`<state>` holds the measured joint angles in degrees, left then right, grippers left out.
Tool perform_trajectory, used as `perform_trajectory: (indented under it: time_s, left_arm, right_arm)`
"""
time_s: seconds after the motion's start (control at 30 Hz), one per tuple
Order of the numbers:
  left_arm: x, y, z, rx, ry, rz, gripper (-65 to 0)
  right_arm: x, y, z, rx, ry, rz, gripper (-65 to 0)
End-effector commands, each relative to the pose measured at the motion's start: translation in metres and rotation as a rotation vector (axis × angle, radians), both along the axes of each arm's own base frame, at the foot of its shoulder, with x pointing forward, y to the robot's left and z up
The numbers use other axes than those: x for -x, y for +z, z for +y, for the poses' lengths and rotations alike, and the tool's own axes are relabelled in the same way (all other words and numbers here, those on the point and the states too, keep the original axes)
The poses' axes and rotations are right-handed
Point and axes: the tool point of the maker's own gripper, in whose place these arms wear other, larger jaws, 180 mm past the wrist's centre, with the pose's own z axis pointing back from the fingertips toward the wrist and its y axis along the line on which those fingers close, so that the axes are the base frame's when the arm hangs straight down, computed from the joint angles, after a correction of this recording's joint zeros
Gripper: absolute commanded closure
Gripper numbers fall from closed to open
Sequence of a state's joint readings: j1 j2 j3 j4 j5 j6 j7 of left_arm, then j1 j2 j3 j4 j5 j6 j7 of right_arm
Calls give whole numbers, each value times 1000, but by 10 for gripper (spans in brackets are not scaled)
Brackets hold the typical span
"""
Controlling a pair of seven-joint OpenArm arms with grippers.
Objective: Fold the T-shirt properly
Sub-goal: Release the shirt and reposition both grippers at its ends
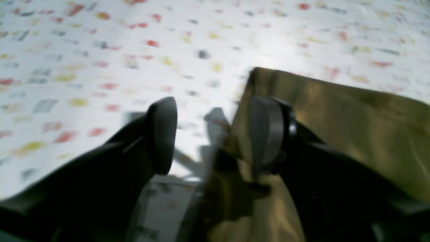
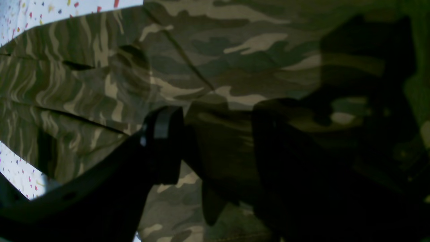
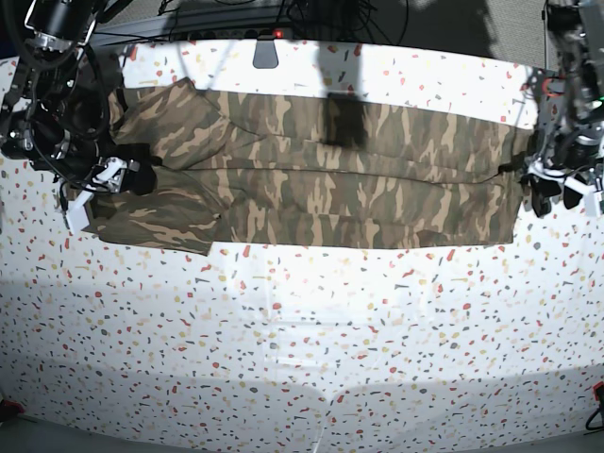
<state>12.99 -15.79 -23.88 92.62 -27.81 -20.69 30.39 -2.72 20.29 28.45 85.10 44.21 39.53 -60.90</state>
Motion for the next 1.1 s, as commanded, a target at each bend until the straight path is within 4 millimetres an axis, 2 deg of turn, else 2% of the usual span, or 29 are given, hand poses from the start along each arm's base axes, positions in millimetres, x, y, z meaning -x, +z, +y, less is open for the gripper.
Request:
perform_trajectory:
  time_s: [0.0,0.1,0.27,0.37,0.57,0.63,0.87,0.97,1.07]
  left_arm:
    - [-6,16,-5,24,-48,-48,-337]
    - [-3,14,-19,42,-157,-23,-337]
    - [-6,-2,-4,30,-212,49,-337]
    - [-3,-17,-8,95,-284,121,-337]
    - [-7,-49,-3,229,-243,241,-337]
    - [-7,-55,-8,284,-251,284,-337]
    - [0,-42,-42,462,-386,373,-319]
    - [-1,-40,-42,462,-386,367,-316]
    - [-7,-38,-37,450,-365,339,-264]
  right_arm:
    - [-10,15,-4,8,5,-54,-330]
    - [-10,14,-4,8,5,-53,-330]
    - [-8,13,-4,11,9,-41,-330]
    - [-8,13,-4,11,9,-42,-330]
    - [-8,13,-4,11,9,-42,-330]
    - [-8,13,-4,11,9,-43,-330]
    - [-8,13,-4,10,9,-43,-330]
    - [-8,13,-4,10,9,-43,-330]
    - [-8,13,-4,11,9,-42,-330]
